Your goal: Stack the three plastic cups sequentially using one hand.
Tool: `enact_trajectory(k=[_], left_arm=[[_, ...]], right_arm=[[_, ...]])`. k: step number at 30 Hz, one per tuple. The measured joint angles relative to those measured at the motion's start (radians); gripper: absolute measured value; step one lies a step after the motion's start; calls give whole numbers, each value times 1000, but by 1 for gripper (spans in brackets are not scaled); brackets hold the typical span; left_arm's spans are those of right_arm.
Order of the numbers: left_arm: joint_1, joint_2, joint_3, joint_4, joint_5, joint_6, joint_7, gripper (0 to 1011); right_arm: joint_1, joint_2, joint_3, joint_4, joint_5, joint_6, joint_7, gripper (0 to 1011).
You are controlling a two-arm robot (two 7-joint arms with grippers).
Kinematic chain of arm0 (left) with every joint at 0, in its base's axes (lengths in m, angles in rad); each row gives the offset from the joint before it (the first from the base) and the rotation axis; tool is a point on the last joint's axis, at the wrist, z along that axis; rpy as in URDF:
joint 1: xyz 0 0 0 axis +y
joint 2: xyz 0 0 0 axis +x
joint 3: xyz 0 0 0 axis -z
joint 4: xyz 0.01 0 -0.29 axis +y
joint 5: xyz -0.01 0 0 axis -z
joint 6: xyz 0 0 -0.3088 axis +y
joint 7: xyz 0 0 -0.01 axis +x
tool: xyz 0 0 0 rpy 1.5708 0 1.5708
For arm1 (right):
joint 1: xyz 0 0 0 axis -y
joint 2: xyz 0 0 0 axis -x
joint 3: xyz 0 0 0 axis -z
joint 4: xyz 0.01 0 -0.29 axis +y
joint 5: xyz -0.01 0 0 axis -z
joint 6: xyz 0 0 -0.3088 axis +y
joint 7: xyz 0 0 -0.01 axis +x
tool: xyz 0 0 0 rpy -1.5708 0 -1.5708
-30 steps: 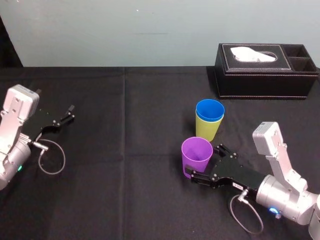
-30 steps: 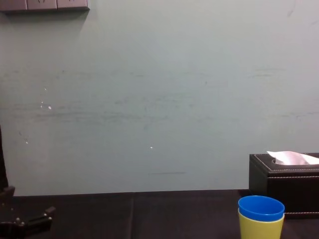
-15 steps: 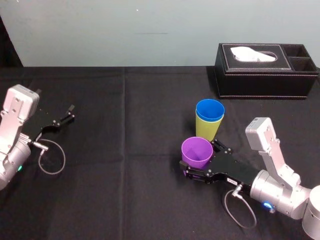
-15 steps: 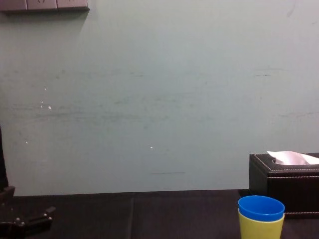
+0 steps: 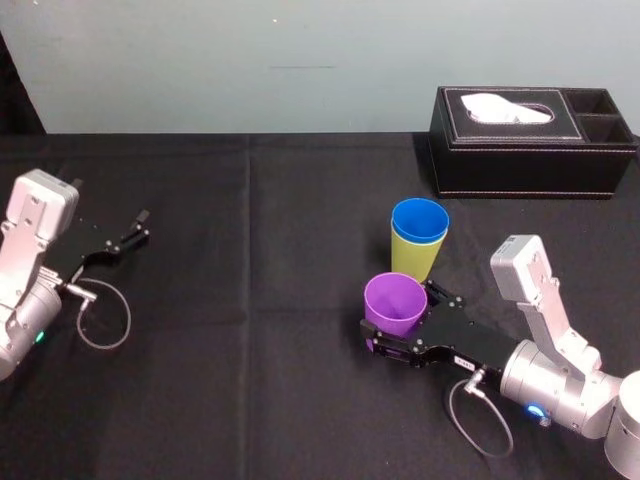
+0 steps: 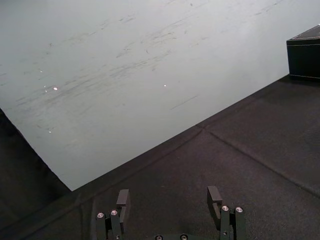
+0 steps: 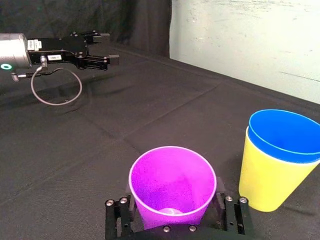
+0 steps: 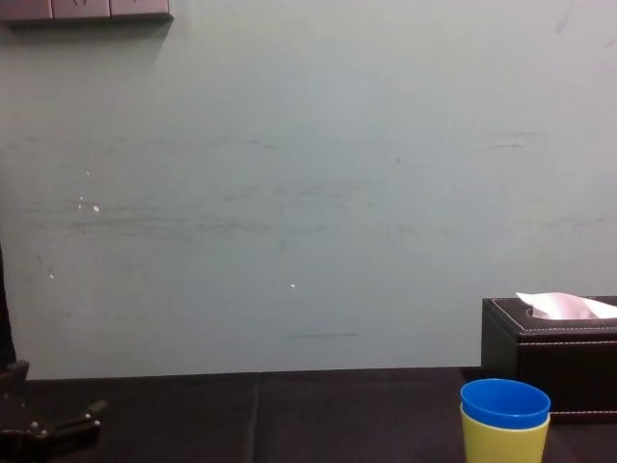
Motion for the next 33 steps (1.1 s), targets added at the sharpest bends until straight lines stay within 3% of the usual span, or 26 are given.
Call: enact_trajectory(k=[9,16,22,33], left_arm=[[0,0,0,0,0,0,0,1011],[0,0,0,0,0,0,0,1011],[0,0,0,0,0,0,0,1011],[0,0,0,0,0,0,0,1011]], right_arm=[[-1,1,1,-1,0,-1,0,742],[-2,1,1,-2,0,-1,0,729],[-5,32,1,-61,-10,-16,17,729],[32,75,31,-140,11,40,21,729]])
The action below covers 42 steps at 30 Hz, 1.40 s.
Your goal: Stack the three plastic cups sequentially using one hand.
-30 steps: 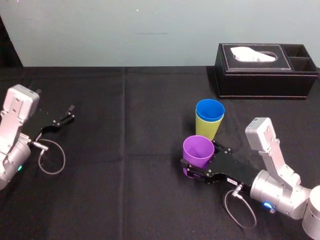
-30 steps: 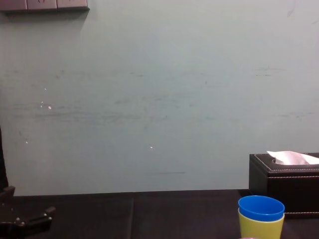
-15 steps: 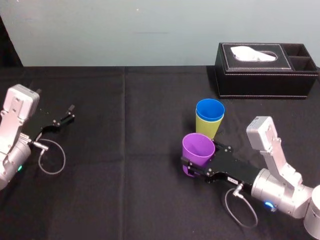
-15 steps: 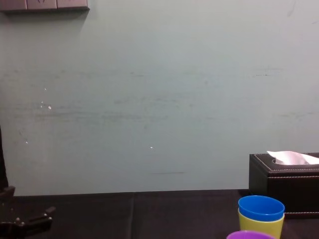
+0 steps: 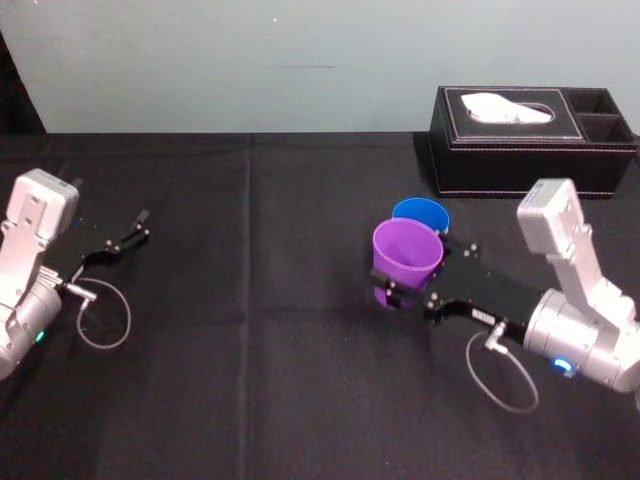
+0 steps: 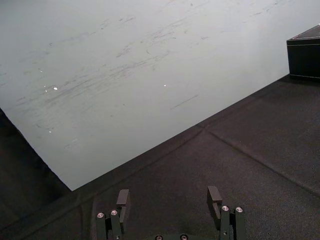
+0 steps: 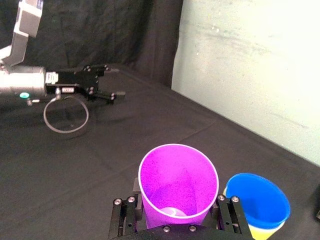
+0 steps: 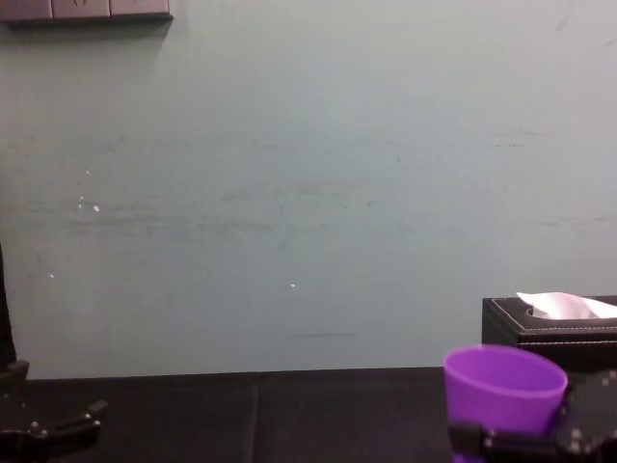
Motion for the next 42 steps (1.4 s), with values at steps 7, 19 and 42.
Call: enact_trajectory(k=[7,19,42], left_arm=[[0,0,0,0,0,0,0,1011],[0,0,0,0,0,0,0,1011],[0,0,0,0,0,0,0,1011]], right_arm=[[53,16,11,-15,16,26,8,729],[167,5,2,42,52,84,13,729],[248,-27,-28,158,54,87,-10,729]])
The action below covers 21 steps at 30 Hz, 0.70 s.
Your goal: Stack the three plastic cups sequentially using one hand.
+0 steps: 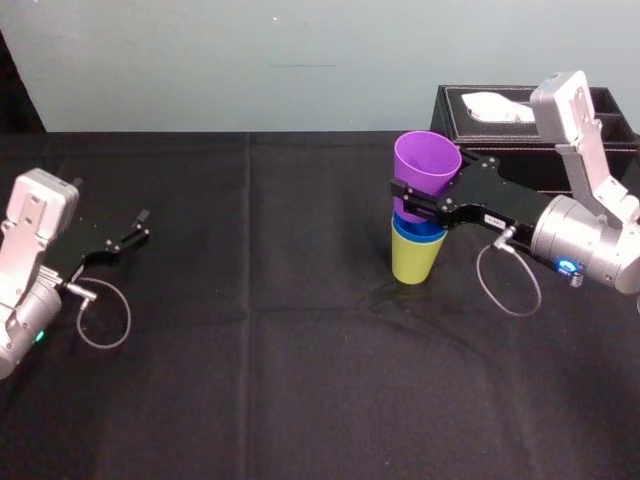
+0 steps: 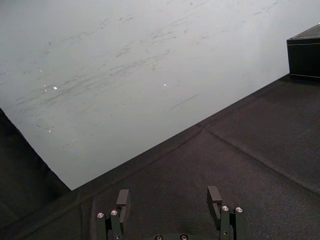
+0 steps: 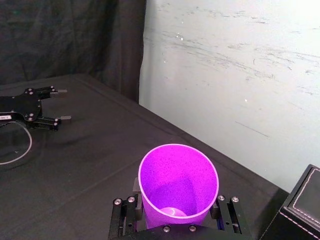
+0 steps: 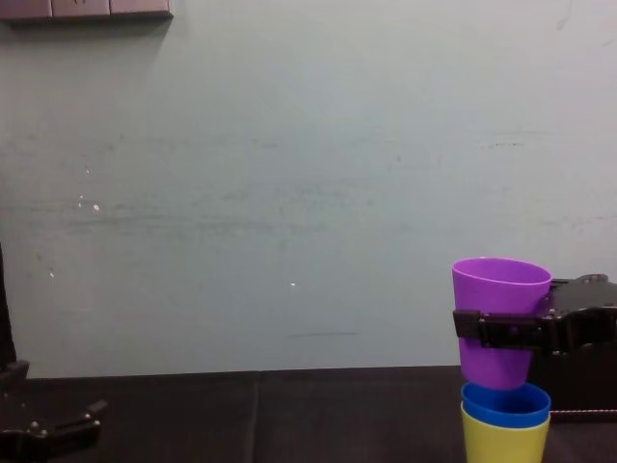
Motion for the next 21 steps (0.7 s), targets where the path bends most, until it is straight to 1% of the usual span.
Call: enact_trajectory(k=[21], left_arm=[[0,0,0,0,0,0,0,1011]], right_arm=[[14,-23,-5,61,-12,-21,-4,729]])
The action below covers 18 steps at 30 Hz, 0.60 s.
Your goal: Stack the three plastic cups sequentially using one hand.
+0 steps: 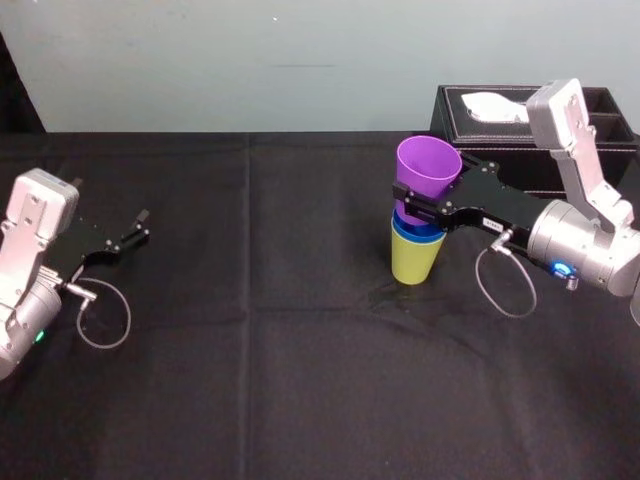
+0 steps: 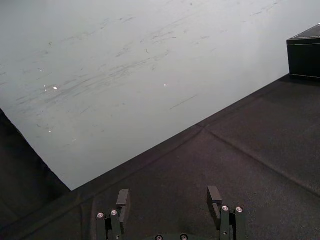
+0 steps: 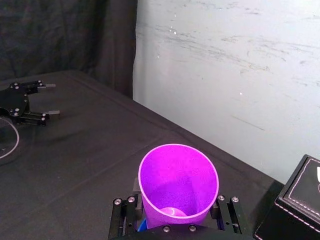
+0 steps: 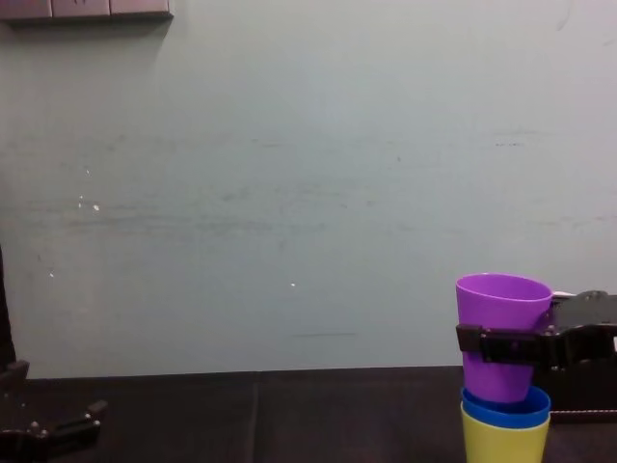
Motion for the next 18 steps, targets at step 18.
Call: enact_trajectory(k=[18], left_arm=[[0,0,0,0,0,0,0,1011]], right_arm=[[-8,-12,-2,28,-10,-6,-1,729]])
